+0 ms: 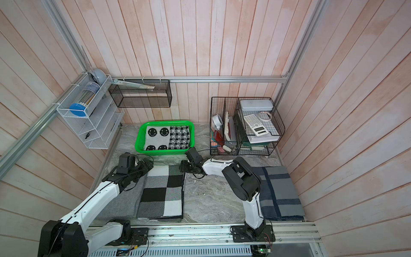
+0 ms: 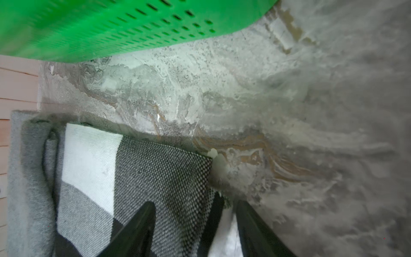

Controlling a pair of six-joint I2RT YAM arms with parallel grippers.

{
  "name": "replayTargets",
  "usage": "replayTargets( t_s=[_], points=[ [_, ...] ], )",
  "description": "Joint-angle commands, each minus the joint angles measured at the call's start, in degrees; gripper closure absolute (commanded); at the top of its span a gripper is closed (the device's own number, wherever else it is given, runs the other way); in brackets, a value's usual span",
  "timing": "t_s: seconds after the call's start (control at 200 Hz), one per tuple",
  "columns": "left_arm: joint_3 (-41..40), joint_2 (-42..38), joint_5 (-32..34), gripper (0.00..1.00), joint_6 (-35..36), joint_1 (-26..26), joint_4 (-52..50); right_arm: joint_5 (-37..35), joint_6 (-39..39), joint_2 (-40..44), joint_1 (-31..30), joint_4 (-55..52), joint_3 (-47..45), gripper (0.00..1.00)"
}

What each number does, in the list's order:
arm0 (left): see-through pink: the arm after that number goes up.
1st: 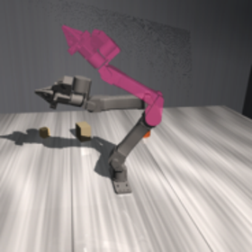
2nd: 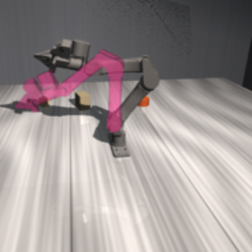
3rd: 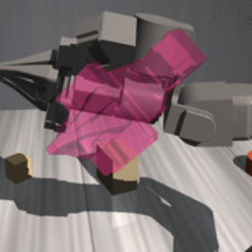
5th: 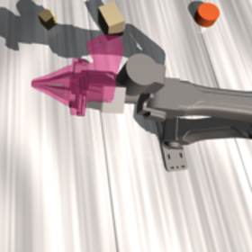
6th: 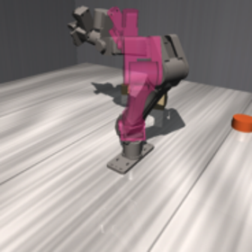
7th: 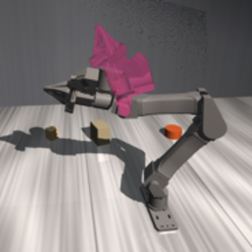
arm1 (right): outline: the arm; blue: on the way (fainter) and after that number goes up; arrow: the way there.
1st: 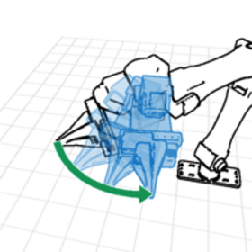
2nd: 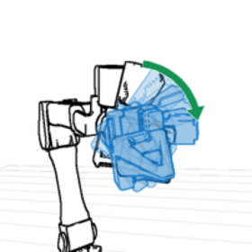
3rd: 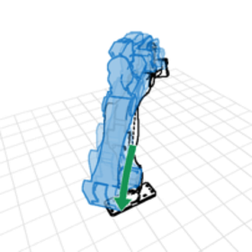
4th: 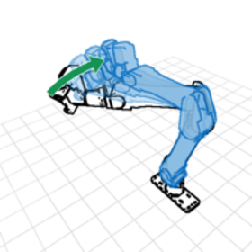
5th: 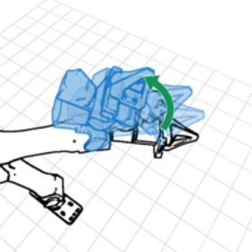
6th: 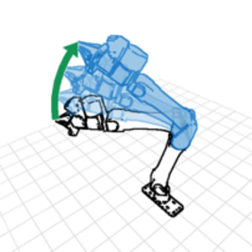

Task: Put the folded scarf in the basket
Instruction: Adjust the scarf at the center of the board.

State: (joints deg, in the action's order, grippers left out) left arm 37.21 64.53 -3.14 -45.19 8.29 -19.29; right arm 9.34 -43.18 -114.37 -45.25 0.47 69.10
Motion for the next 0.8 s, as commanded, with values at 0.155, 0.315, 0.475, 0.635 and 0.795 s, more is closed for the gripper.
replayTargets(
  t_s=[0.155,0.315,0.475,0.635,0.795],
  points=[
    [-0.4,1.5,0.8,0.07,-2.2,0.1,2.3,3.1,1.1,-2.6,-0.4,0.0,1.3,0.65],
    [-0.8,2.3,-0.4,0.07,-2.4,0.1,3.4,0.8,2.3,-0.7,-0.2,-2.2,1.1,1.00],
    [-1.9,1.6,1.2,0.07,-3.0,0.9,4.3,-5.5,-0.7,7.5,2.3,-3.6,-7.5,1.00],
    [-3.8,-0.3,4.6,0.00,-4.8,3.2,4.7,-8.2,-5.8,20.9,6.9,-3.5,-23.5,1.00],
    [-4.6,-0.7,7.7,0.00,-8.2,5.5,2.4,-9.5,-8.2,34.7,9.6,-7.6,-35.9,0.74]
  ],
)
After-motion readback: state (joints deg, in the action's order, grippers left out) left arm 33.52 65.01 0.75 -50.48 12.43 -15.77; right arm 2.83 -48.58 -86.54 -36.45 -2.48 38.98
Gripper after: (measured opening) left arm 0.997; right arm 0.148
